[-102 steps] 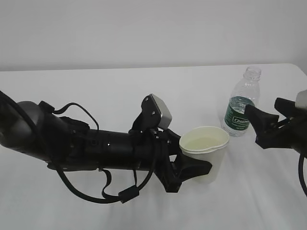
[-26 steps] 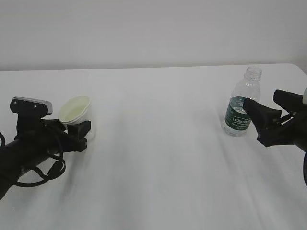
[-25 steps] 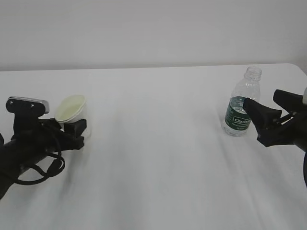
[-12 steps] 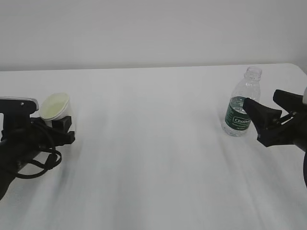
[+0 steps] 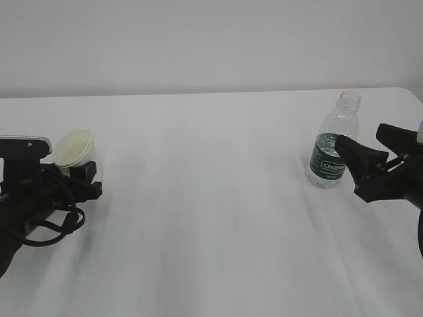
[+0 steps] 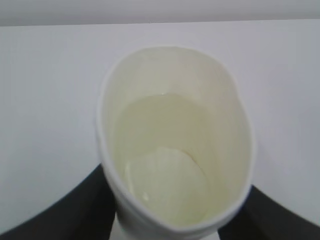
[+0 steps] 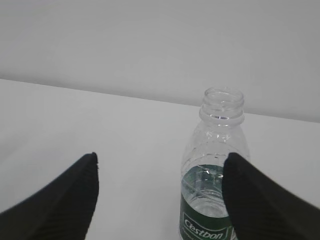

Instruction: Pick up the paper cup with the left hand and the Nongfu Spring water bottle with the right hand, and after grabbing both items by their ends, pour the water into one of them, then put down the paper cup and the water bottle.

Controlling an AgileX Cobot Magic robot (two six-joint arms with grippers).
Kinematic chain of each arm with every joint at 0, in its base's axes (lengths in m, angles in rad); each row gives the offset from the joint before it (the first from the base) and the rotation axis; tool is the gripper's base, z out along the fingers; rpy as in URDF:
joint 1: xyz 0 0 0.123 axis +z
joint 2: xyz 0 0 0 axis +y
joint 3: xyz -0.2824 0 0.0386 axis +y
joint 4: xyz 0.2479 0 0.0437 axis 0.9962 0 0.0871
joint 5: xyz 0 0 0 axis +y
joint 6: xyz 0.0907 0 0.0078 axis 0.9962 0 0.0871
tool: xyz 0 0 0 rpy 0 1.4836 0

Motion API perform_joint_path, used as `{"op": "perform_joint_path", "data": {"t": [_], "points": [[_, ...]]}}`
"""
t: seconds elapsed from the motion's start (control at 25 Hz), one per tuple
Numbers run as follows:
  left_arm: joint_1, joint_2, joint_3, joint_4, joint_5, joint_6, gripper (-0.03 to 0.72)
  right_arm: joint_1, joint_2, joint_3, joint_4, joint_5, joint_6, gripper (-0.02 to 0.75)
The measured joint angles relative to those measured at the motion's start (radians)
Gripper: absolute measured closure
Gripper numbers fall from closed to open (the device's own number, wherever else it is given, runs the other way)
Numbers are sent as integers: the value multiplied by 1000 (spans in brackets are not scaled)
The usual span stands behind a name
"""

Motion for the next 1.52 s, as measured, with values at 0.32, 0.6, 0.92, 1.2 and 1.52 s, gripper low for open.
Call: {"op": "perform_joint_path", "data": {"t": [0.32, 0.6, 0.92, 1.2, 1.52], "points": [[0, 20, 0, 0, -2, 0, 283, 0, 0, 0, -13, 0, 9, 152], [0, 24, 0, 0, -2, 1, 284, 0, 0, 0, -21, 0, 12, 153], [0, 34, 0, 0, -9, 1, 284, 0, 0, 0, -23, 0, 15, 153], [0, 34, 0, 0, -9, 1, 270, 0, 0, 0, -25, 0, 15, 152], [0, 36, 0, 0, -9, 1, 158, 0, 0, 0, -25, 0, 15, 153]]}}
